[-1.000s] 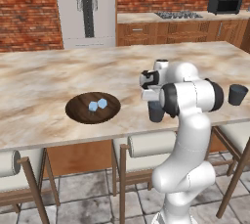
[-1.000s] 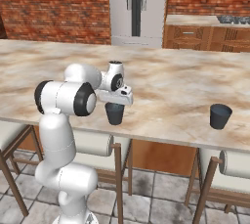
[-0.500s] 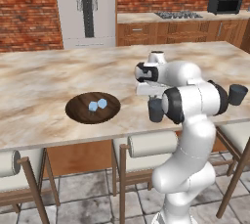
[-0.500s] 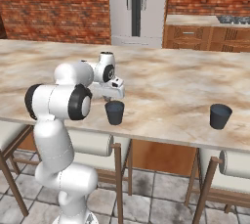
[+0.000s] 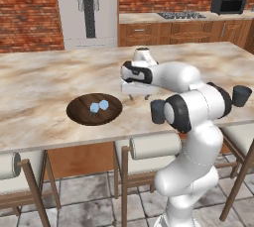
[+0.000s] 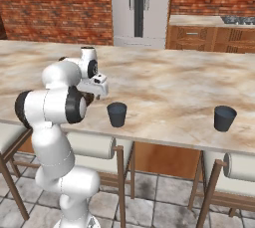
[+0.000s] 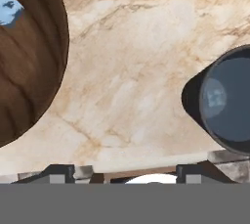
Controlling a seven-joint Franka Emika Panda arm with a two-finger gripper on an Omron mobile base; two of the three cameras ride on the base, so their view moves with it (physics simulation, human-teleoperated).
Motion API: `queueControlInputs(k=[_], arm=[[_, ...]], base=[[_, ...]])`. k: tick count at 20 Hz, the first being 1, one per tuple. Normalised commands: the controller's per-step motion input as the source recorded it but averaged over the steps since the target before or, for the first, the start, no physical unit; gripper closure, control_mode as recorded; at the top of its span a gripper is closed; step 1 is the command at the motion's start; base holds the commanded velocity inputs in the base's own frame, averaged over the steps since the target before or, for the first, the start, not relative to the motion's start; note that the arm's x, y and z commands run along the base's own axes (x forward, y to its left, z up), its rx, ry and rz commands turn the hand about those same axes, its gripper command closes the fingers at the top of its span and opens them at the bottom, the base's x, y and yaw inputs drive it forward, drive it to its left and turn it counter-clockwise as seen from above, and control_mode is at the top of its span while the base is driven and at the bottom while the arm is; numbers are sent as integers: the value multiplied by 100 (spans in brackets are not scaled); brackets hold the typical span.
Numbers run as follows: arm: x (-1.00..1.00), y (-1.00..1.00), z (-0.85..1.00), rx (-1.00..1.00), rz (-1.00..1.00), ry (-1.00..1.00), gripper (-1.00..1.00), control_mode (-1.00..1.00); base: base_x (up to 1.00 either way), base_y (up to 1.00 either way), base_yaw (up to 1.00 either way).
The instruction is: There are four ice cubes in the ice bowl. Place two ice cubes in each glass of water.
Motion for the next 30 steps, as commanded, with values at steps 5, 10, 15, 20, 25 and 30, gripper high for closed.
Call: queueControlInputs(k=[5, 10, 15, 20, 25, 30], arm=[[2, 100, -12, 0, -2, 4, -100, -100], [16, 100, -11, 0, 0, 2, -100, -100], [3, 74, -29, 0, 0, 0, -100, -100], [45, 27, -32, 0, 1, 0, -100, -100], [53, 16, -13, 0, 6, -1, -100, -100], [24, 39, -9, 0, 9, 0, -100, -100]], base=[[0, 0, 0], [0, 0, 0], [0, 0, 0], [0, 0, 0], [0, 0, 0], [0, 0, 0]])
